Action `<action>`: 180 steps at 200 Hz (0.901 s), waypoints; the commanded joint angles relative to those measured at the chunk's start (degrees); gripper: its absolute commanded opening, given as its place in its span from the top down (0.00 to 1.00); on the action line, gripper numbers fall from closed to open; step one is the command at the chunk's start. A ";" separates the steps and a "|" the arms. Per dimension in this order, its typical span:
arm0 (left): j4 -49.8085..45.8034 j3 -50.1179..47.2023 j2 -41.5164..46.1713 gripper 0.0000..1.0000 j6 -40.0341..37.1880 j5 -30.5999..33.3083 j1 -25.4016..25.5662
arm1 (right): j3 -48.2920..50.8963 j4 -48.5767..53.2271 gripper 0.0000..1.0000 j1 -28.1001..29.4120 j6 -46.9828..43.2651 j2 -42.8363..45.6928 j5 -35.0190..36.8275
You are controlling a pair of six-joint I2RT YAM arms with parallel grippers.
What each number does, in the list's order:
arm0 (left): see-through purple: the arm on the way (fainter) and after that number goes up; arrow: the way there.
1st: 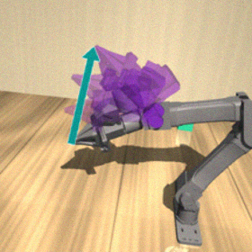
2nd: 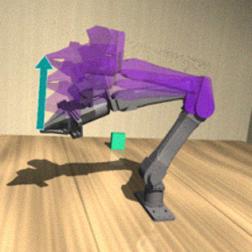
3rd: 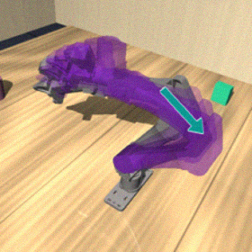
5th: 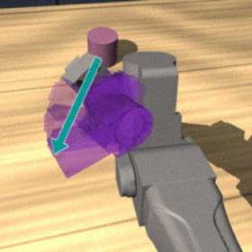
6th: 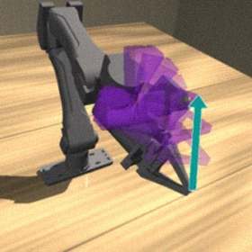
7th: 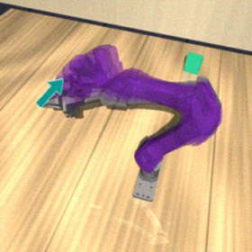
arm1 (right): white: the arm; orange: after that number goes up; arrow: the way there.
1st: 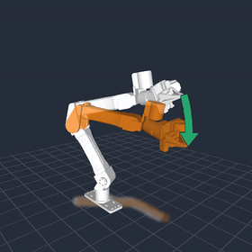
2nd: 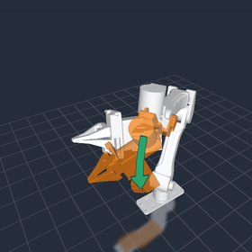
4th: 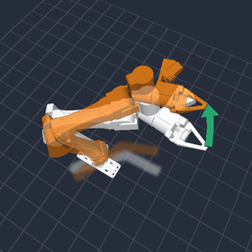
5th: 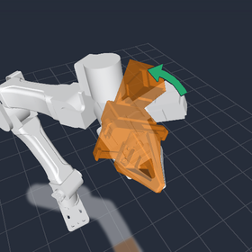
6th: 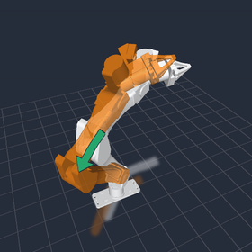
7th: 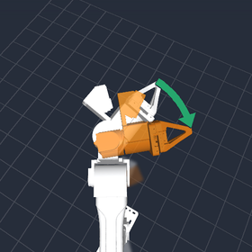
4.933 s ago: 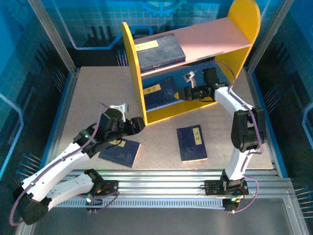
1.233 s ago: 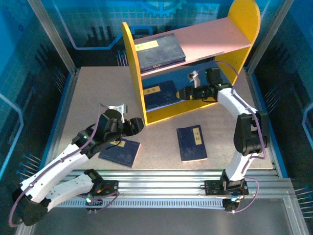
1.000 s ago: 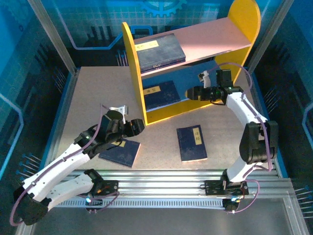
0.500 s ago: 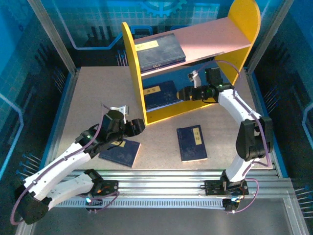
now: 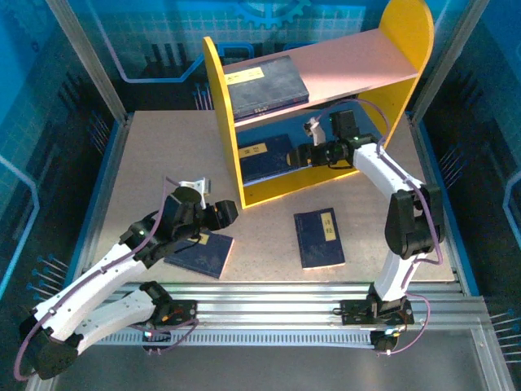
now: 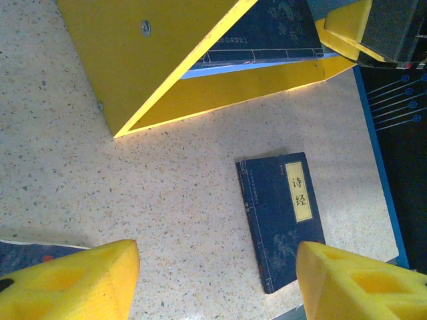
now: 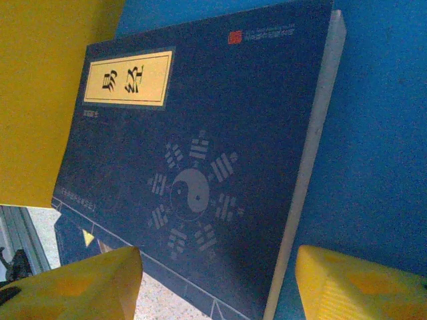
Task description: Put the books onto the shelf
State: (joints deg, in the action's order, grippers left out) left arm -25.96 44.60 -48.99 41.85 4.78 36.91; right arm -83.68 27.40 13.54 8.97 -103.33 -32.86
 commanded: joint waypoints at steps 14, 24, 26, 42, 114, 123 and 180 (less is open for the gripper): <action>-1.47 0.29 0.61 0.36 -0.62 1.10 -0.15 | -2.62 1.17 0.37 1.58 -0.25 -1.94 -0.14; -1.60 0.29 0.64 0.36 -0.62 1.12 -0.08 | -2.84 1.21 0.37 1.90 -0.21 -2.15 -0.19; -1.63 0.31 0.65 0.36 -0.62 1.16 -0.08 | -2.90 1.24 0.37 1.92 -0.32 -2.14 -0.23; -1.82 0.24 0.74 0.36 -0.50 1.20 -0.08 | -3.27 1.25 0.37 2.17 -0.26 -2.54 -0.42; -1.73 0.88 0.39 0.35 -0.87 1.11 -0.08 | -4.00 1.25 0.37 2.63 -0.17 -3.07 -0.89; -1.80 1.06 0.26 0.35 -0.89 1.16 -0.08 | -4.02 1.40 0.37 2.63 -0.17 -3.07 -0.80; -1.91 1.38 -0.05 0.35 -1.06 1.13 -0.10 | -2.60 0.42 0.36 1.52 0.57 -1.10 0.67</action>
State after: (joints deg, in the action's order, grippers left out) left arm -26.79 44.60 -49.01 41.80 4.97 36.91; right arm -86.00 27.44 14.63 8.97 -105.14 -31.88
